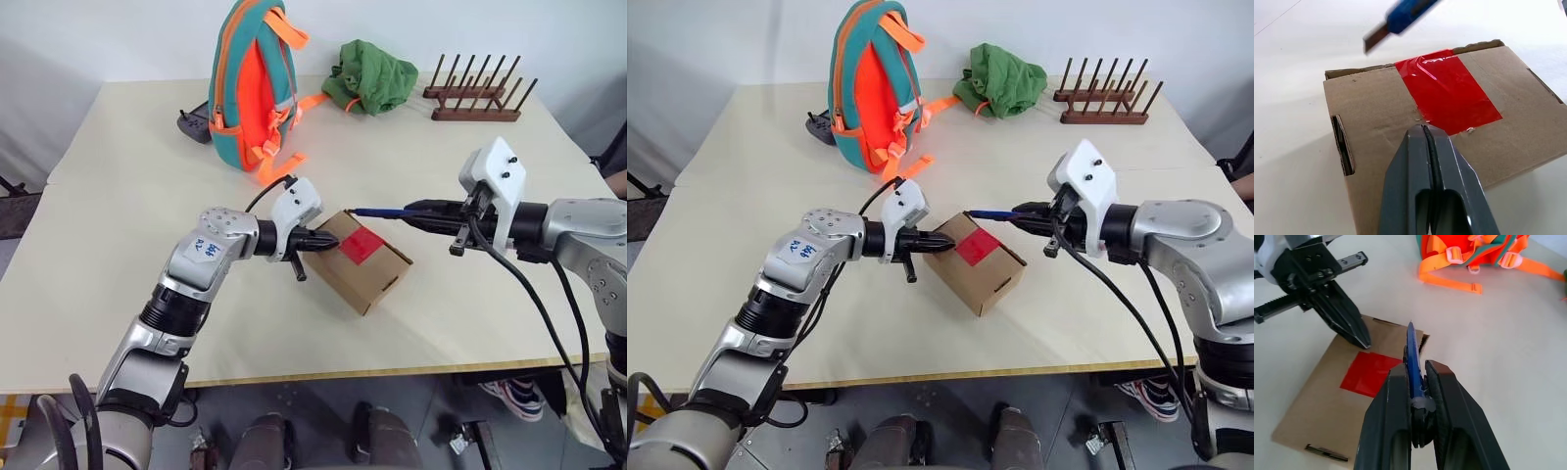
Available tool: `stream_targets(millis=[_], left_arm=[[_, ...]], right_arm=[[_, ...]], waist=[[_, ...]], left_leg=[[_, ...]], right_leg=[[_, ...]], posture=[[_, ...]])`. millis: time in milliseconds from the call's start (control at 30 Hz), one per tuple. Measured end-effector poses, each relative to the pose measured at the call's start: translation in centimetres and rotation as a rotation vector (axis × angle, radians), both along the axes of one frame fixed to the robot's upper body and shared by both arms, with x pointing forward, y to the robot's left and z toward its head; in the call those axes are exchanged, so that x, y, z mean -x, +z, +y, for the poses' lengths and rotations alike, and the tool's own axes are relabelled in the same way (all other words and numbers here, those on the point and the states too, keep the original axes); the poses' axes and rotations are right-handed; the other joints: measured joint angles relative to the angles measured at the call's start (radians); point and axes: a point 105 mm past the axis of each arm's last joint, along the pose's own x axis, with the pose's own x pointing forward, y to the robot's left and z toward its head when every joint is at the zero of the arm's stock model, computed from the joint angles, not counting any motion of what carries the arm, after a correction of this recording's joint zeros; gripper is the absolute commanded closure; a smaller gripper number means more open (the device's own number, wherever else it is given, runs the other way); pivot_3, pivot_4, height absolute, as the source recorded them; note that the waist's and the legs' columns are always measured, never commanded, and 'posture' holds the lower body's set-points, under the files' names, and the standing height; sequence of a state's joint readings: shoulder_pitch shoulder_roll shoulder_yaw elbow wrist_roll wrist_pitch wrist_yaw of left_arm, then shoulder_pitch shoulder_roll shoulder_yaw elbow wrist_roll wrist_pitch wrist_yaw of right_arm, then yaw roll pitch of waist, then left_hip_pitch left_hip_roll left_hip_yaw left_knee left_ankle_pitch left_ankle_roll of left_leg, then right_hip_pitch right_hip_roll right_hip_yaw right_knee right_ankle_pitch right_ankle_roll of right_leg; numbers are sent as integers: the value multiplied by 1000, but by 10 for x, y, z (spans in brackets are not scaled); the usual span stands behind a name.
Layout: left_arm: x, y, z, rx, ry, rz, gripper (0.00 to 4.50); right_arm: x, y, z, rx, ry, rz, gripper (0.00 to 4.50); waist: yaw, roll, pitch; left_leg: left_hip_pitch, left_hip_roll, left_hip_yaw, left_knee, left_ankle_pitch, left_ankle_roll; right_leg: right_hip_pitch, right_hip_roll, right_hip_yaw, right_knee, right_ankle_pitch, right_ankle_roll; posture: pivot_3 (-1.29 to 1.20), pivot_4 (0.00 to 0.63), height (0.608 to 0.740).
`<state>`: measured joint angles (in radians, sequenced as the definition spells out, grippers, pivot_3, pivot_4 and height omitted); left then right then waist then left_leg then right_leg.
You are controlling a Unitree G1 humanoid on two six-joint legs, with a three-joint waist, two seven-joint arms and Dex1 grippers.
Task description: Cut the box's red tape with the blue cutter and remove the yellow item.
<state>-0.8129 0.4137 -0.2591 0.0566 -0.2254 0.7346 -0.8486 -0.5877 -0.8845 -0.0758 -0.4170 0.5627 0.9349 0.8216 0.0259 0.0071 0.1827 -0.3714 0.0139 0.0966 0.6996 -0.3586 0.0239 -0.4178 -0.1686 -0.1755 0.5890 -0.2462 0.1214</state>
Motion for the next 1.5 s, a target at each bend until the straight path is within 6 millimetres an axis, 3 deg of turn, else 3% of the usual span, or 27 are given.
stream_targets(millis=[133, 700, 1167, 1500], left_arm=[[0, 0, 0, 0, 0, 0, 4476], [0, 0, 0, 0, 5, 2, 4476], [0, 0, -1, 3, 5, 3, 4476], [0, -1, -2, 5, 3, 5, 4476]], right_arm=[[0, -12, -6, 4, -34, 34, 4318], [0, -20, -13, -8, -81, 51, 4318], [9, -1, -14, -69, -71, 18, 4318], [15, -15, -21, -40, -102, 62, 4318]], waist=[[-1, 0, 0], [0, 0, 0], [0, 0, 0], [0, 0, 0]], left_leg=[[0, 0, 0, 0, 0, 0], [0, 0, 0, 0, 0, 0], [0, 0, 0, 0, 0, 0], [1, 0, 0, 0, 0, 0]], right_leg=[[0, 0, 0, 0, 0, 0], [0, 0, 0, 0, 0, 0], [0, 0, 0, 0, 0, 0], [1, 0, 0, 0, 0, 0]], posture=[[0, 150, 740], [0, 150, 740], [0, 150, 740], [0, 150, 740]])
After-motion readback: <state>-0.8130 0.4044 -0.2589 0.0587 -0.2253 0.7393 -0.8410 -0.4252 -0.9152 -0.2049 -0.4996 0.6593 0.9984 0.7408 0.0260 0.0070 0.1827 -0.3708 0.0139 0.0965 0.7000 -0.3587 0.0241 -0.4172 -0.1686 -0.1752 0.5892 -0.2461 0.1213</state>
